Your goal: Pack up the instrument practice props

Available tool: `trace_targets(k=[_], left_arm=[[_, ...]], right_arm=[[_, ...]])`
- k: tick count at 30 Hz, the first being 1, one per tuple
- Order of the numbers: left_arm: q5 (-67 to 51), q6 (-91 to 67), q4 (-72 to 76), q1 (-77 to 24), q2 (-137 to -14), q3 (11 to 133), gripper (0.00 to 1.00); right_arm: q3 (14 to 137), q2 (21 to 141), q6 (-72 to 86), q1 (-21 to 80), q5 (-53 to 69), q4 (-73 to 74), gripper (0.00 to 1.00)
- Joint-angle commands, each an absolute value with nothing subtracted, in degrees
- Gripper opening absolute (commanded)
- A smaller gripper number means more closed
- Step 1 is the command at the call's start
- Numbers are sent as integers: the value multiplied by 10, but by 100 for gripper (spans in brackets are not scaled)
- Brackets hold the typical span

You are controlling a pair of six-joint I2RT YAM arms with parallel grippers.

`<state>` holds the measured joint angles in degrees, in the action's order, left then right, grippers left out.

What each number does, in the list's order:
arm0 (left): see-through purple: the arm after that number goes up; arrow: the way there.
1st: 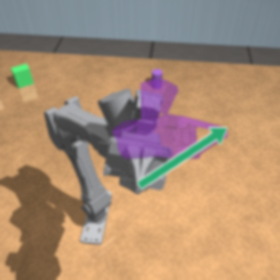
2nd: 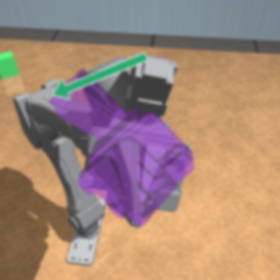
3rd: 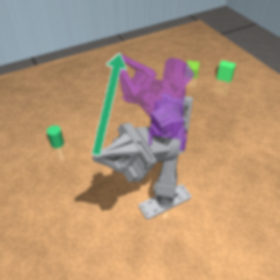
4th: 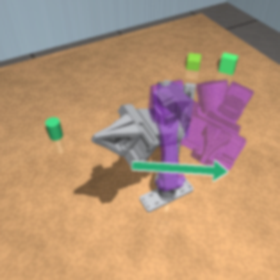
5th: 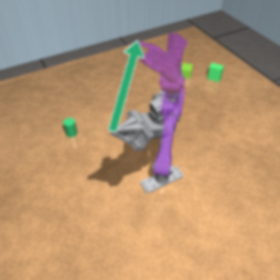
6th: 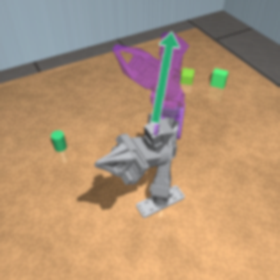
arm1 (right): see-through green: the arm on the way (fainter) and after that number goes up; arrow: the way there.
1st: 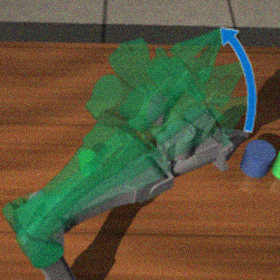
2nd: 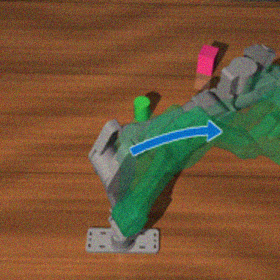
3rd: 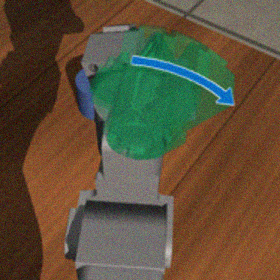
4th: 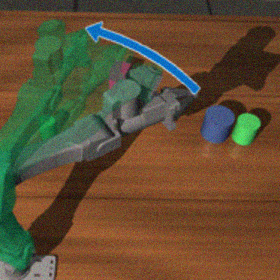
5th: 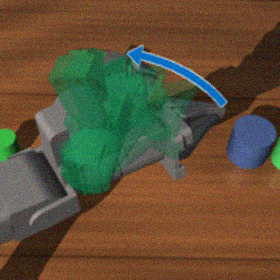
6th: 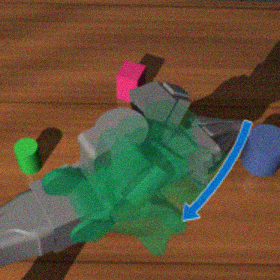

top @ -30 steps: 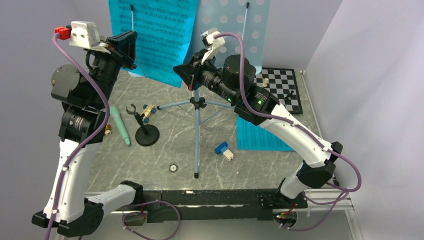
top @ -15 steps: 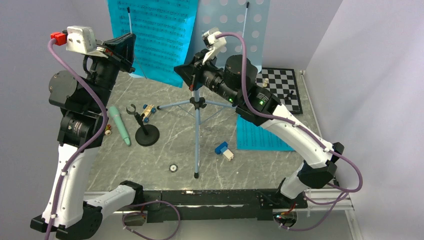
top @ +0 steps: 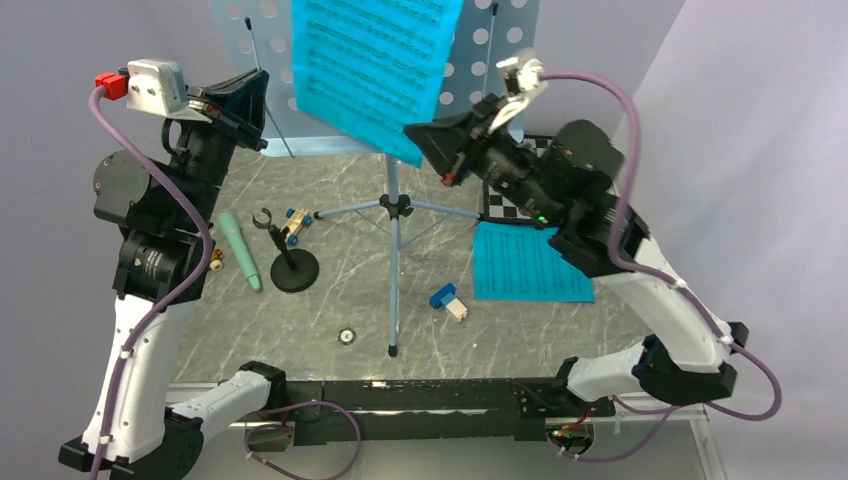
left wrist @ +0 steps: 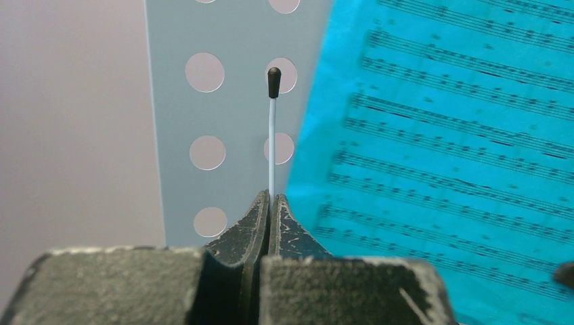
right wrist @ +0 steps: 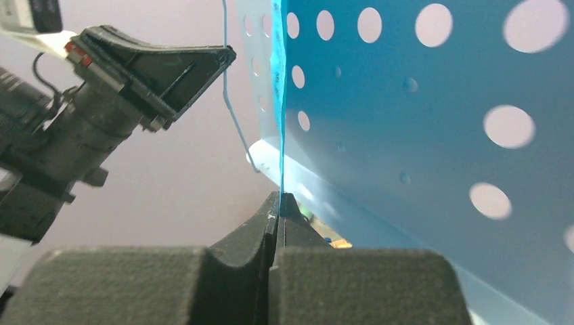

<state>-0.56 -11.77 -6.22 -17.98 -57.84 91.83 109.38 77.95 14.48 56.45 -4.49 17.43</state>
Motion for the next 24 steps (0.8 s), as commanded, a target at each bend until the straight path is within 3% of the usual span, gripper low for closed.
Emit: trace_targets(k=[1, 12, 19, 24], left_arm=[[-2, -114, -28, -178, -560, 921, 0], [21, -95, 10, -178, -557, 877, 11], [39, -95, 8, -178, -545, 861, 46], [35, -98, 1, -178, -522, 852, 63]], right_arm=[[1058, 686, 108, 563, -32, 225, 0], [886, 453, 66, 564, 113, 316, 0], [862, 407, 74, 563, 141, 372, 0], [844, 384, 71, 563, 184, 396, 0]])
